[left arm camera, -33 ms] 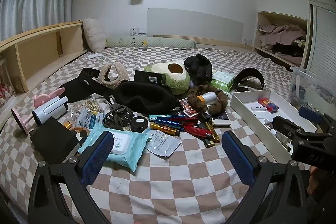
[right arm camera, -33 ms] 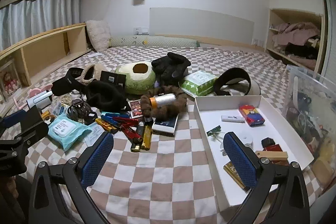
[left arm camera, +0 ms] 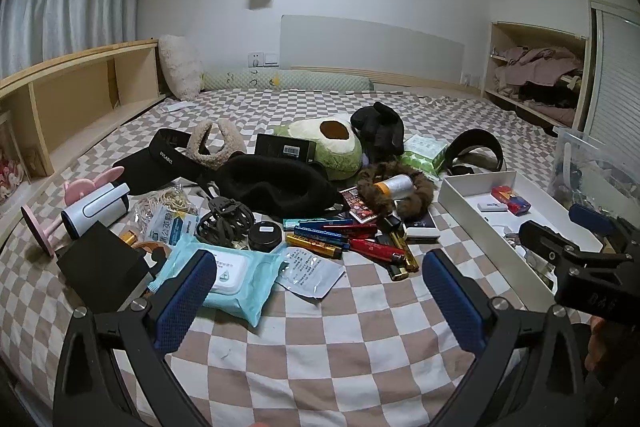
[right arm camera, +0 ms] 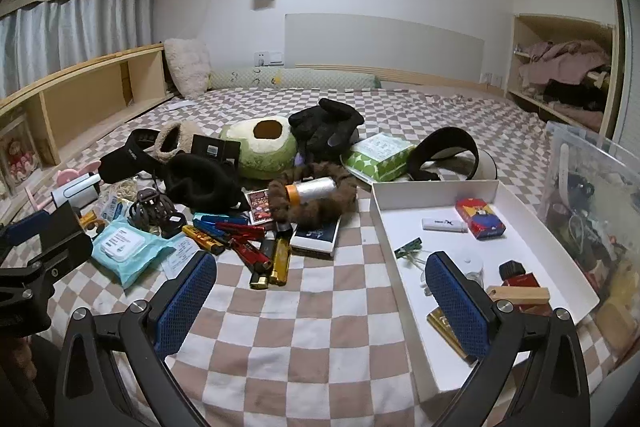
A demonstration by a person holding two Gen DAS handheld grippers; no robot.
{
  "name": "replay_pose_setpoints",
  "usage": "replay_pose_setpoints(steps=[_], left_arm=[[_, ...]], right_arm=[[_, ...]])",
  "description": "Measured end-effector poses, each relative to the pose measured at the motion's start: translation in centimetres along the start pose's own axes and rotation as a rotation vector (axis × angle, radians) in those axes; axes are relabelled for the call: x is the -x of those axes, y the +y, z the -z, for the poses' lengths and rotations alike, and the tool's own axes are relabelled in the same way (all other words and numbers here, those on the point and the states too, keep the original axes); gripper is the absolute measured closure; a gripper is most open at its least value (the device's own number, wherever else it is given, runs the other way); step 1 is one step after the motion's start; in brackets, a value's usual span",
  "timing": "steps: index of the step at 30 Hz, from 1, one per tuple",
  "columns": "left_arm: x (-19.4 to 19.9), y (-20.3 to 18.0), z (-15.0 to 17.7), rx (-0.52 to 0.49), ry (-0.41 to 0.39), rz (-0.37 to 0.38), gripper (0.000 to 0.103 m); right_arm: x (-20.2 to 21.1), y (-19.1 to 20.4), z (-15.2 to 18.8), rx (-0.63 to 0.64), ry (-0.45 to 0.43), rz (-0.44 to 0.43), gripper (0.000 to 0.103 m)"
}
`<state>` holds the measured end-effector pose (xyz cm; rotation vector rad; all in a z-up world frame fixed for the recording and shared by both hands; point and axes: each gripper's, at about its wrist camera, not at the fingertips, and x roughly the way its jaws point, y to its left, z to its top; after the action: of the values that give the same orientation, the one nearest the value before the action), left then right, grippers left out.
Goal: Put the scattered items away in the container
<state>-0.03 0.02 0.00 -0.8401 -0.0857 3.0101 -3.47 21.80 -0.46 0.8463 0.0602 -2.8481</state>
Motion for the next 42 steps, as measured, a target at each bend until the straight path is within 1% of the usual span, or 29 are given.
replay_pose_setpoints(steps=[5, 29, 42], left_arm=[[-0.2, -0.1, 0.0, -0.014, 0.006, -0.009, 0.000], [-0.4, -0.4, 0.3, -0.020, 0.020, 0.010, 0.000], [-1.1, -0.5, 0.4, -0.011, 0.031, 0.000, 0.000]], right_arm=[[-0.1, 0.1, 0.1, 0.006, -0.001, 0.005, 0.000], [-0.5, 0.1, 0.3, 0.013, 0.011, 0.007, 0.000], [-0.8, 0.1, 0.4, 0.017, 0.017, 0.012, 0.000]])
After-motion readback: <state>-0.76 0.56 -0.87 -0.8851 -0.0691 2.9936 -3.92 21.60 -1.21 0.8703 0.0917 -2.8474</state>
